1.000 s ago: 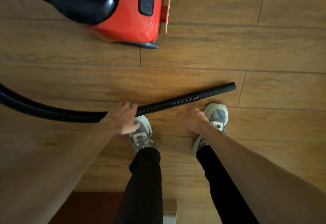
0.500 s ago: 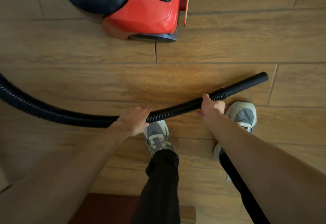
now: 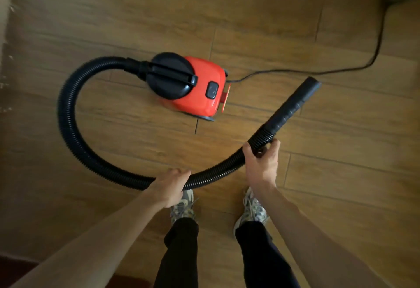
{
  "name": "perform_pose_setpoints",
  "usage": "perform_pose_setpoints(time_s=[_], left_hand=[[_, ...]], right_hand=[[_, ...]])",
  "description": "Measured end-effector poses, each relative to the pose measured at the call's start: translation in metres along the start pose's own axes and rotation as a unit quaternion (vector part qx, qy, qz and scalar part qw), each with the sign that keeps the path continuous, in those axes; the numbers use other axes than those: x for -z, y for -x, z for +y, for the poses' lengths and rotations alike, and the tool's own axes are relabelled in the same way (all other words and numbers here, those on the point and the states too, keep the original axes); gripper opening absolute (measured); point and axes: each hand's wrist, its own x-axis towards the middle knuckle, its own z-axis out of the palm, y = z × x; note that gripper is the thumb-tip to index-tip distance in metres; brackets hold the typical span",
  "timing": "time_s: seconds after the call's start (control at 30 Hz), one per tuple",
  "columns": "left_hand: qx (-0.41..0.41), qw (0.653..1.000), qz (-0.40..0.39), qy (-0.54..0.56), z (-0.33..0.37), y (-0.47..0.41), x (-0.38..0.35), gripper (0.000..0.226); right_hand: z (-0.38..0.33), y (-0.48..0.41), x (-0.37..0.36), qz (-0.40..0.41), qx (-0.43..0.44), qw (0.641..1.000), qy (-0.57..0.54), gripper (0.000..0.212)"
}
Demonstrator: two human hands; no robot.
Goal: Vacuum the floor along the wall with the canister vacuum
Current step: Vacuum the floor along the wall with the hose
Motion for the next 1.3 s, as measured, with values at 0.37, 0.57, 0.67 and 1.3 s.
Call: perform_pose_setpoints(time_s=[0.37,0.57,0.67,1.3], left_hand=[[0.038,0.932,0.248,0.263,0.007,0.068,0.030,0.034],[-0.014,0.849,0.304,0.431,-0.008,0.106,0.017,0.042],[-0.031,0.792,0.336,0.509,-0.015,0.124,0.009,0.068],[-0.054,0.543,0.497,0.674,-0.125,0.220,-0.012,0.092]], right_hand=[[-0.163,0.045,-0.017,-0.297,0.300,0.902,0.093,0.055],[-0.208,0.085,-0.067,-0.397,0.366,0.823,0.174,0.067],[-0.221,0.108,-0.099,-0.446,0.365,0.794,0.193,0.069],[-0.258,0.230,-0.325,-0.644,0.162,0.631,0.401,0.053]])
